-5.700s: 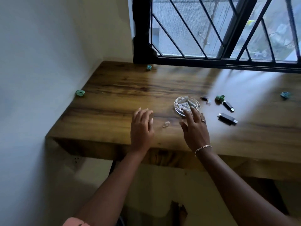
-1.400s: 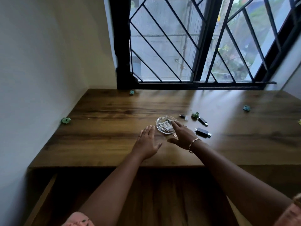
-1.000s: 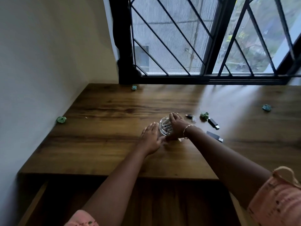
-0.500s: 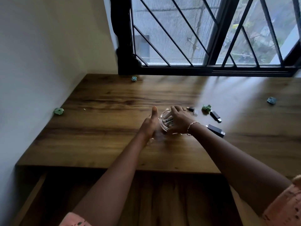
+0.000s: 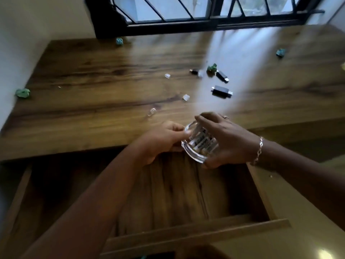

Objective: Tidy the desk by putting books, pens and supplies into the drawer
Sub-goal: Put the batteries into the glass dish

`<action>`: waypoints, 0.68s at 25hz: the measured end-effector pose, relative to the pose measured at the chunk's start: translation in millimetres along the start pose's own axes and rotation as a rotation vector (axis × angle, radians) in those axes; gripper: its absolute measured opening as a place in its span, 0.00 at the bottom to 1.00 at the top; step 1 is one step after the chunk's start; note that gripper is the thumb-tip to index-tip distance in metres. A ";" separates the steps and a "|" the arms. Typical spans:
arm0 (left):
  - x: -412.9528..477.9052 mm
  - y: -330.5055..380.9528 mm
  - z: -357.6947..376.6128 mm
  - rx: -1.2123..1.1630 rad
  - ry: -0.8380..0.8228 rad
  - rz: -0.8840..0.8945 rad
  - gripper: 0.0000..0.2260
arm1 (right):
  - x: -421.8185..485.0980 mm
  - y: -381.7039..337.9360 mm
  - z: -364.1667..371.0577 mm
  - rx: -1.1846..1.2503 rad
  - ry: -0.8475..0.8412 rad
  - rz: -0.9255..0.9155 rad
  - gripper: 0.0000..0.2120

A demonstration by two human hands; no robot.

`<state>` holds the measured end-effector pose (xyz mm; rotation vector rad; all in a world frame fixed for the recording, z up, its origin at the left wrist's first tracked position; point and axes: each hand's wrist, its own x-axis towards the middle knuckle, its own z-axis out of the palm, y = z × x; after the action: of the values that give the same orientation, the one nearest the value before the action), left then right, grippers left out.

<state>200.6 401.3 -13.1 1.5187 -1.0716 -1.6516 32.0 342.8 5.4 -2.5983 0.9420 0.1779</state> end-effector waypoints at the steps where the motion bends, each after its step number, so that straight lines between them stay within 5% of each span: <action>1: -0.1 -8.9 8.7 0.019 -0.009 -0.020 0.09 | -12.5 1.4 12.9 -0.007 -0.013 0.008 0.57; 17: 60.5 -133.0 98.4 0.301 0.102 -0.255 0.18 | -43.9 40.0 149.4 -0.122 -0.294 0.267 0.52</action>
<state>104.7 423.3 -159.1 1.9828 -1.1485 -1.6095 -26.2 397.8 -134.0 -2.4487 1.1920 0.6870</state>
